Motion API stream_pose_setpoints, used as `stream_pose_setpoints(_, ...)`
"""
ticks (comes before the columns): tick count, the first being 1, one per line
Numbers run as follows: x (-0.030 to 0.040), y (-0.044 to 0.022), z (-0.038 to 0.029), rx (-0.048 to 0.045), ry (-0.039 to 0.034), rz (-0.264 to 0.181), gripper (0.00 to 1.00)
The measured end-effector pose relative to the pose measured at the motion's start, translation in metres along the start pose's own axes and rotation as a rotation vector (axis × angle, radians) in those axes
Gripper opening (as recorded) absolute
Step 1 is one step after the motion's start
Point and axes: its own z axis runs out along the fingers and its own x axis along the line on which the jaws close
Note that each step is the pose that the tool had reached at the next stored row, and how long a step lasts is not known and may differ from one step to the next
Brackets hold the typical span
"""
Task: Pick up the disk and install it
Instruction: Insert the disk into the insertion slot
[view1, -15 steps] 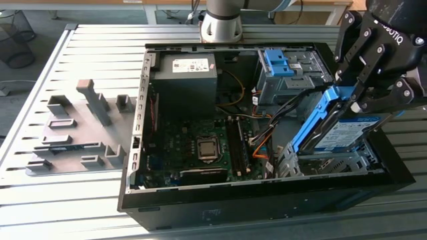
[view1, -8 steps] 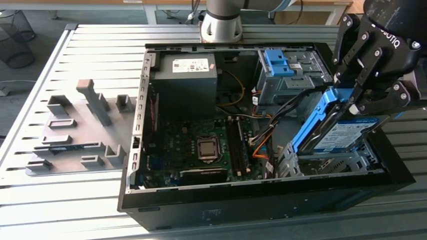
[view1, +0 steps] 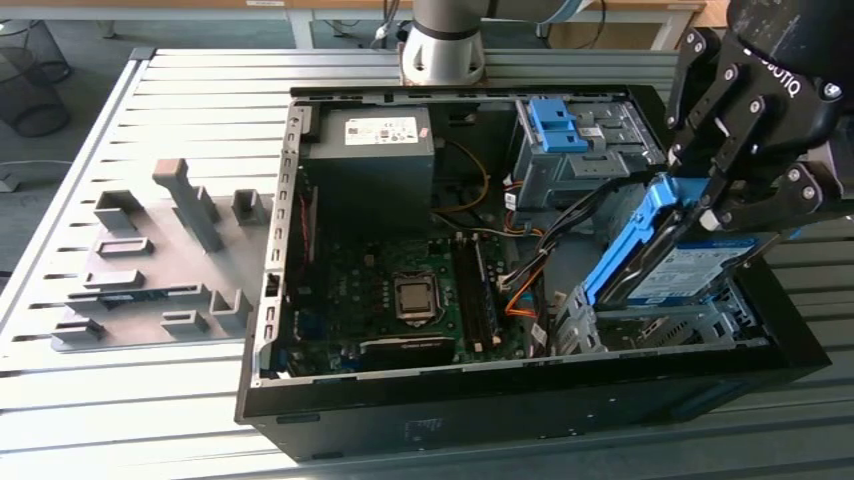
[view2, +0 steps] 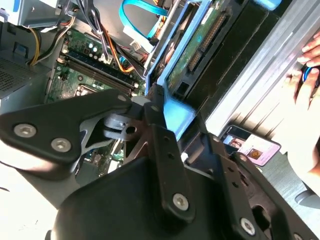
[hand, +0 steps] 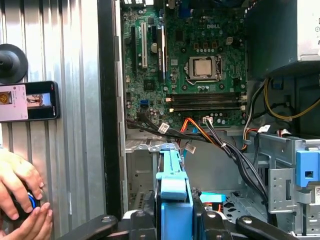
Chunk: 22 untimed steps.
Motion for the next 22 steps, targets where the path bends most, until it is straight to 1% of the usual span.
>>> stream_pose_setpoints(1,0.0,0.0,0.0006,0.0,-0.0004,0.0,0.44)
stream_pose_setpoints(3,0.0003,0.0002,0.0038,0.0,-0.0003,0.0,0.44)
stream_pose_setpoints(4,0.0005,0.0002,0.0056,0.0,-0.0004,0.0,0.5)
stream_pose_setpoints(10,0.002,0.0004,0.0165,0.0,-0.0003,0.0,0.5)
stream_pose_setpoints(11,0.0023,0.0005,0.0183,0.0,-0.0003,0.0,0.48)
stream_pose_setpoints(13,0.003,0.0005,0.0219,0.0,-0.0003,0.0,0.36)
stream_pose_setpoints(14,0.0034,0.0005,0.0237,0.0,-0.0003,0.0,0.36)
stream_pose_setpoints(17,0.0049,0.0007,0.0292,0.0,-0.0003,0.0,0.19)
stream_pose_setpoints(19,0.0057,0.0007,0.0328,0.0,-0.0002,0.0,0.19)
stream_pose_setpoints(20,0.006,0.0007,0.0346,0.0,-0.0003,0.0,0.13)
stream_pose_setpoints(21,0.0064,0.0008,0.0364,0.0,-0.0003,0.0,0.11)
stream_pose_setpoints(22,0.0068,0.0008,0.0384,0.0,-0.0004,0.0,0.11)
